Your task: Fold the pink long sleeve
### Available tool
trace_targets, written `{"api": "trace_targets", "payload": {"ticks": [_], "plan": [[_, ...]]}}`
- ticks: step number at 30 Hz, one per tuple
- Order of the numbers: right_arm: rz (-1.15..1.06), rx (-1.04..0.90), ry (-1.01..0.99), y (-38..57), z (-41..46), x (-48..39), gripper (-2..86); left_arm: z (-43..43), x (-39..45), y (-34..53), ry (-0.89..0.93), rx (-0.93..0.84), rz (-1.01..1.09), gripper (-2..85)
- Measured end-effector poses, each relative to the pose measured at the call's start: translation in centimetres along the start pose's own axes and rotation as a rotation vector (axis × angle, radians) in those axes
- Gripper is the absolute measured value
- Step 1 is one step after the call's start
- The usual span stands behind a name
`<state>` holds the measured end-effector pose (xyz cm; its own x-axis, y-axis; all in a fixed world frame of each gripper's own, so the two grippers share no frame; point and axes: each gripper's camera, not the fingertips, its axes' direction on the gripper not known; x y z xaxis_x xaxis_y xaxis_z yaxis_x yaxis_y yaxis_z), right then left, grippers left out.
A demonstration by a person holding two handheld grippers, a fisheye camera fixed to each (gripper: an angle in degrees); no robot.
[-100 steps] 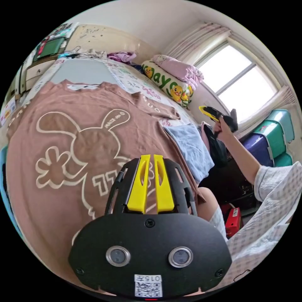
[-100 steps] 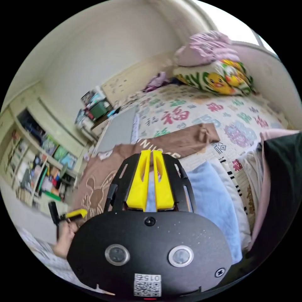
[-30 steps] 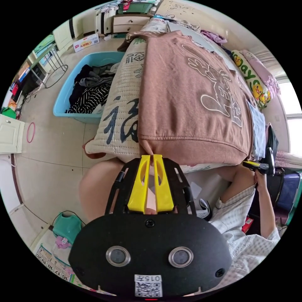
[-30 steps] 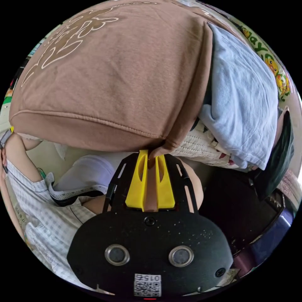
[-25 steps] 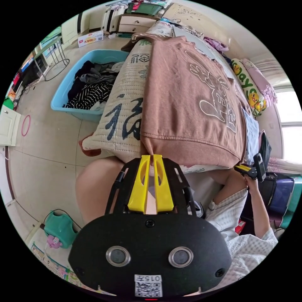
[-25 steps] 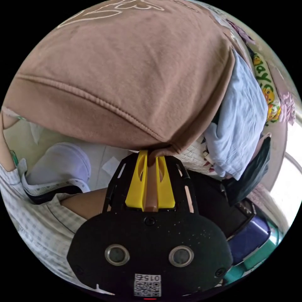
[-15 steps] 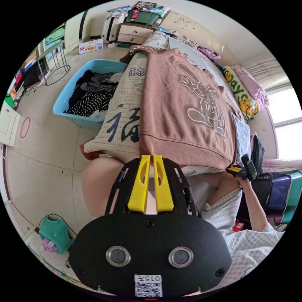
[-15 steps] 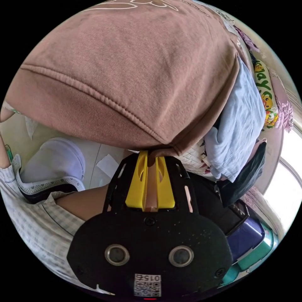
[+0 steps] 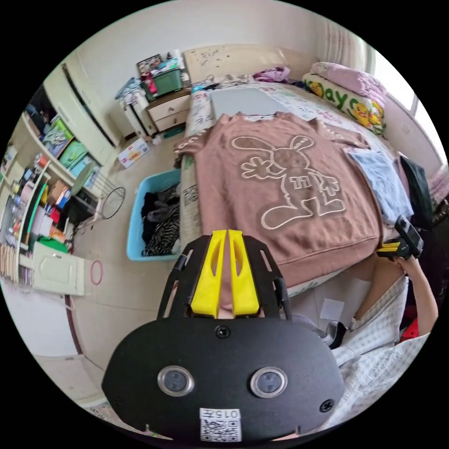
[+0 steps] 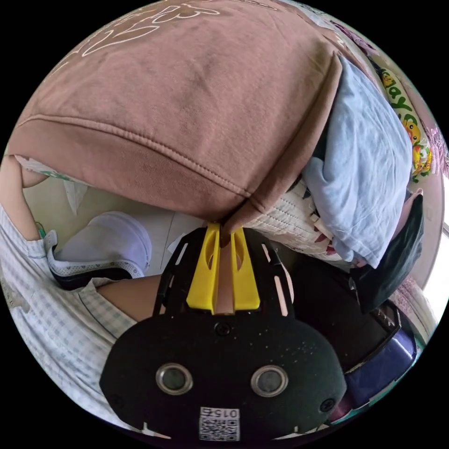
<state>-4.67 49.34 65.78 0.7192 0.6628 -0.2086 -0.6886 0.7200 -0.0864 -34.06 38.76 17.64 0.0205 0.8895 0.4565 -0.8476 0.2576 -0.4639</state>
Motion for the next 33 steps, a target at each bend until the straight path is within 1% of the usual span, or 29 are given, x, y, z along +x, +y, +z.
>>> {"api": "trace_targets", "payload": {"ticks": [2,4,5,7,8,9,10,11,13,16,18,19,22,25,29,31,33], "plan": [[-0.006,0.02,-0.101,1.5,1.0,2.1,4.2,1.4,2.3,-1.2,0.094,0.057,0.028,0.9],[-0.029,0.12,-0.286,3.9,1.2,5.4,4.2,3.8,5.6,-2.8,0.23,0.121,0.048,1.3],[-0.035,0.145,-0.313,4.5,1.1,6.2,4.2,4.5,6.4,-3.3,0.263,0.128,0.052,1.4],[-0.024,0.297,-0.39,6.8,-0.2,10.3,4.3,7.7,9.7,-5.3,0.366,0.105,0.067,2.6],[-0.015,0.343,-0.42,7.3,-0.7,11.5,4.3,8.5,10.5,-5.8,0.385,0.092,0.071,3.1],[0.018,0.438,-0.488,8.1,-1.7,14.2,4.4,9.9,12.0,-6.7,0.41,0.075,0.085,4.1],[0.068,0.545,-0.561,8.7,-2.6,17.3,4.6,11.1,13.3,-7.4,0.415,0.062,0.087,5.3],[0.104,0.602,-0.599,9.0,-3.0,19.0,4.8,11.5,13.9,-7.7,0.413,0.06,0.089,5.6],[0.274,0.797,-0.746,9.5,-3.7,25.8,3.9,13.1,15.7,-8.6,0.373,0.054,0.081,6.5],[0.475,0.967,-0.811,8.6,-3.5,32.7,4.0,14.7,17.3,-9.1,0.333,0.037,0.097,7.0],[0.575,0.994,-0.81,7.0,-3.0,35.7,5.2,16.2,18.1,-9.1,0.311,-0.001,0.112,6.9],[0.613,0.981,-0.81,5.3,-2.4,37.3,6.3,16.1,18.3,-8.7,0.282,0.042,0.11,6.7],[0.72,0.875,-0.832,0.6,-0.2,40.8,8.5,15.9,19.4,-9.4,0.208,0.034,0.137,5.7],[0.818,0.892,-0.896,-2.5,2.6,43.4,9.9,15.5,20.6,-9.9,0.137,0.049,0.18,5.7],[1.006,0.813,-0.913,-5.6,6.8,46.4,12.6,15.1,20.3,-10.9,0.139,0.051,0.174,5.9],[1.138,0.817,-0.972,-6.7,9.0,47.7,13.4,14.8,19.4,-11.8,0.179,0.046,0.152,5.9],[1.197,0.841,-0.956,-7.4,9.9,48.3,13.8,14.5,18.9,-12.4,0.198,0.044,0.143,5.8]]}}
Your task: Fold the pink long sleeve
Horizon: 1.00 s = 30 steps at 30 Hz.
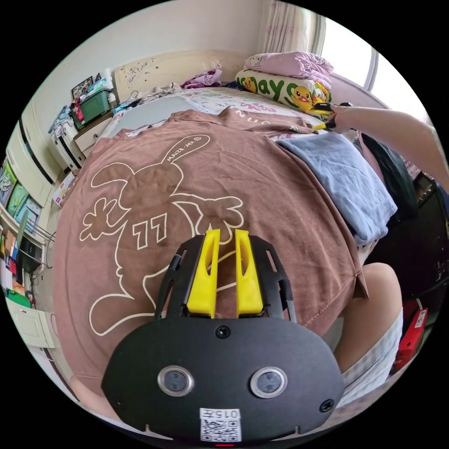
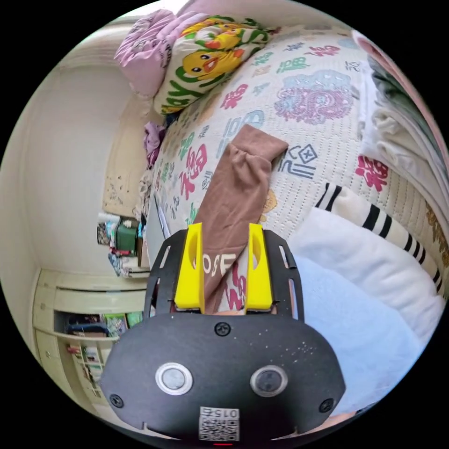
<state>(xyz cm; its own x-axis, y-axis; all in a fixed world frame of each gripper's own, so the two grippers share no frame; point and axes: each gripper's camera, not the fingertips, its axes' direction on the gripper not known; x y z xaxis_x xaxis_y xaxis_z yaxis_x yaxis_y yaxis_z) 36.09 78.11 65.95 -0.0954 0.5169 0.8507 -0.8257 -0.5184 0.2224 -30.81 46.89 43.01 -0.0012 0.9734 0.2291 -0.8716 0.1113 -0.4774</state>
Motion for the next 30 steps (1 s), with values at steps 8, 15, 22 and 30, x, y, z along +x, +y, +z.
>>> {"api": "trace_targets", "payload": {"ticks": [8,15,22,30], "plan": [[0.041,0.003,0.315,-3.2,5.2,-1.1,6.6,-2.3,-1.6,-3.1,0.014,0.0,-0.007,5.6],[-0.637,0.108,0.197,5.5,3.0,-17.6,1.9,-5.3,-3.8,-6.5,0.028,0.001,-0.016,5.3],[-1.376,-0.351,-0.012,33.5,0.9,-22.6,2.1,-9.0,-14.1,-9.0,0.506,0.046,-0.311,6.5],[-1.254,-0.529,0.245,42.8,1.5,-14.0,-0.1,-11.8,-27.0,-6.5,0.955,0.147,-0.771,10.9]]}}
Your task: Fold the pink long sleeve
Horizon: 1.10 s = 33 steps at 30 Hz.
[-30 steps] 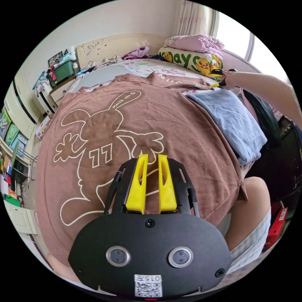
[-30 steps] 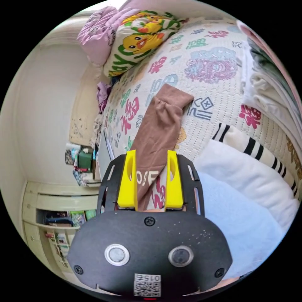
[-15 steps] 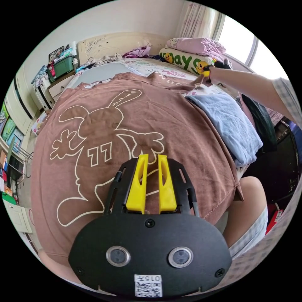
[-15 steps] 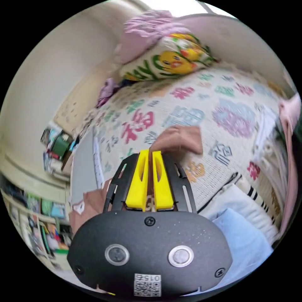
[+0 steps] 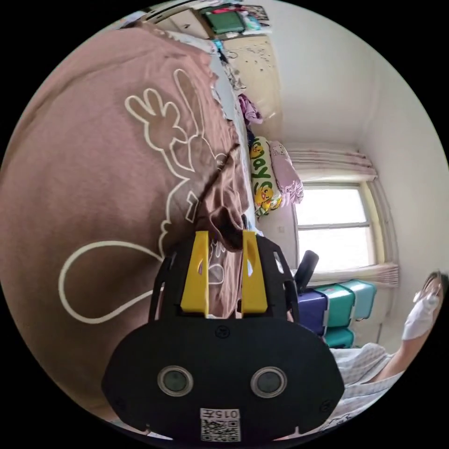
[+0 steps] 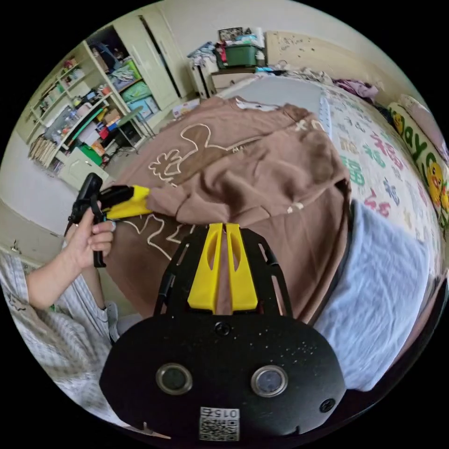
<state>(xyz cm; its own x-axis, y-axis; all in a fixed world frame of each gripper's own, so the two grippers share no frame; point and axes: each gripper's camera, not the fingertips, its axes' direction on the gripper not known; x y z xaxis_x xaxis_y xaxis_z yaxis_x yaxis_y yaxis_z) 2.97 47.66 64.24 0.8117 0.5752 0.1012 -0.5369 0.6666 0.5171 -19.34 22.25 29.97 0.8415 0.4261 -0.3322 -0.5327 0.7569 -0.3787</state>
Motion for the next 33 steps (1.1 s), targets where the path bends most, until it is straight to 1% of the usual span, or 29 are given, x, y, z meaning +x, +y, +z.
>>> {"api": "trace_targets", "payload": {"ticks": [3,6,7,11,12,15,17,19,22,25,26,28,29,33], "plan": [[0.049,0.001,-0.07,1.1,-1.3,-0.8,-0.6,0.0,1.0,-1.4,0.043,-0.024,-0.037,11.8],[0.128,0.024,-0.07,1.9,-2.8,-1.1,-0.5,1.6,1.6,-2.7,0.101,-0.073,-0.108,11.7],[0.169,0.033,-0.093,2.3,-3.4,-1.2,-0.4,1.9,2.0,-3.1,0.078,-0.07,-0.121,10.4],[0.192,0.073,-0.169,3.8,-4.9,-2.2,0.5,1.2,4.1,-3.3,0.042,-0.035,-0.121,3.8],[0.199,0.079,-0.163,4.1,-5.1,-2.7,1.2,0.5,5.3,-3.0,0.034,-0.019,-0.078,1.0],[0.222,0.043,-0.19,3.7,-4.1,-3.7,4.6,-1.5,7.7,-1.6,-0.019,0.008,-0.008,-0.3],[0.224,0.006,-0.219,2.8,-2.9,-4.5,8.5,-2.8,8.1,-0.7,-0.019,0.03,-0.009,-0.6],[0.217,-0.03,-0.204,1.6,-1.6,-6.2,13.3,-4.2,8.3,0.4,-0.017,0.04,-0.029,-0.8],[0.215,-0.061,-0.21,0.3,-0.2,-8.1,15.3,-5.5,8.7,1.4,-0.009,0.041,-0.038,-0.9],[0.243,-0.089,-0.223,-0.4,0.9,-9.6,12.8,-6.3,9.6,2.4,-0.005,0.032,-0.028,-0.9],[0.255,-0.093,-0.215,-0.4,1.0,-9.7,10.8,-6.4,9.7,2.6,-0.007,0.029,-0.025,-0.9],[0.288,-0.071,-0.215,-0.1,0.8,-10.0,3.6,-6.9,10.4,3.4,-0.021,0.019,-0.012,-0.8],[0.287,-0.059,-0.219,0.1,0.6,-10.1,2.0,-7.1,10.6,3.6,-0.023,0.02,-0.008,-0.8],[0.22,-0.003,-0.209,1.7,-1.1,-11.3,0.1,-8.3,11.4,5.0,-0.048,0.012,0.019,-0.8]]}}
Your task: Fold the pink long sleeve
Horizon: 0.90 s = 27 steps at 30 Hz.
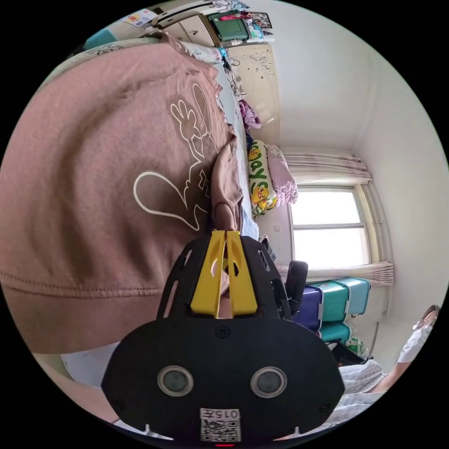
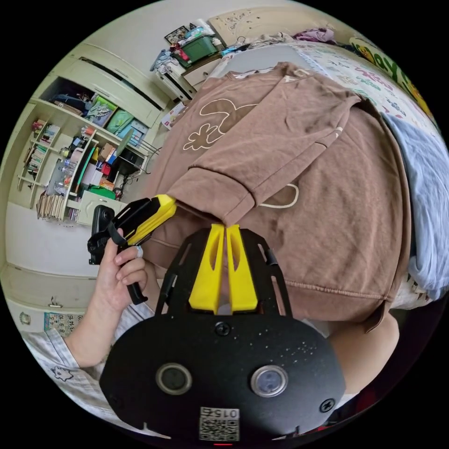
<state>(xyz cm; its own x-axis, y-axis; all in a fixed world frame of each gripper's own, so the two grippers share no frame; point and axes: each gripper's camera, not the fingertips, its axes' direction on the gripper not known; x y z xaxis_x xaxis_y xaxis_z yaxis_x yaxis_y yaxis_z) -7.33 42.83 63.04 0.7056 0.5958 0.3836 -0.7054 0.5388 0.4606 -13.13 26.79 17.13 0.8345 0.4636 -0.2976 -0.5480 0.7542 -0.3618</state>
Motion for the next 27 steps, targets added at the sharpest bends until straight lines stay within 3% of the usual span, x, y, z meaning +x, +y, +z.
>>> {"api": "trace_targets", "payload": {"ticks": [6,8,10,12,15,19,23,27], "plan": [[-0.091,-0.07,-0.01,0.9,0.6,0.3,0.2,-0.1,0.2,1.7,-0.091,-0.079,0.021,-0.3],[-0.086,-0.061,-0.053,1.0,0.2,1.5,0.8,-1.0,0.1,2.0,-0.028,-0.052,0.013,0.3],[-0.045,-0.024,-0.079,0.9,-1.4,4.2,2.7,-3.7,0.4,2.4,0.044,0.08,0.028,2.1],[0.005,0.031,-0.108,0.7,-3.1,7.2,4.0,-5.2,1.1,1.5,-0.019,0.125,0.028,3.1],[0.123,0.124,-0.168,-0.8,-5.9,13.3,4.6,-4.8,3.4,-2.5,-0.074,0.091,0.091,4.8],[0.199,0.313,-0.234,-4.0,-9.2,19.9,5.8,0.6,8.7,-10.1,-0.122,0.01,0.209,6.4],[0.307,0.338,-0.319,-8.1,-9.2,25.0,8.5,9.0,12.5,-17.0,-0.198,-0.115,0.272,7.1],[0.388,0.336,-0.339,-12.5,-7.7,28.9,11.1,17.9,13.3,-23.5,-0.213,-0.131,0.184,9.8]]}}
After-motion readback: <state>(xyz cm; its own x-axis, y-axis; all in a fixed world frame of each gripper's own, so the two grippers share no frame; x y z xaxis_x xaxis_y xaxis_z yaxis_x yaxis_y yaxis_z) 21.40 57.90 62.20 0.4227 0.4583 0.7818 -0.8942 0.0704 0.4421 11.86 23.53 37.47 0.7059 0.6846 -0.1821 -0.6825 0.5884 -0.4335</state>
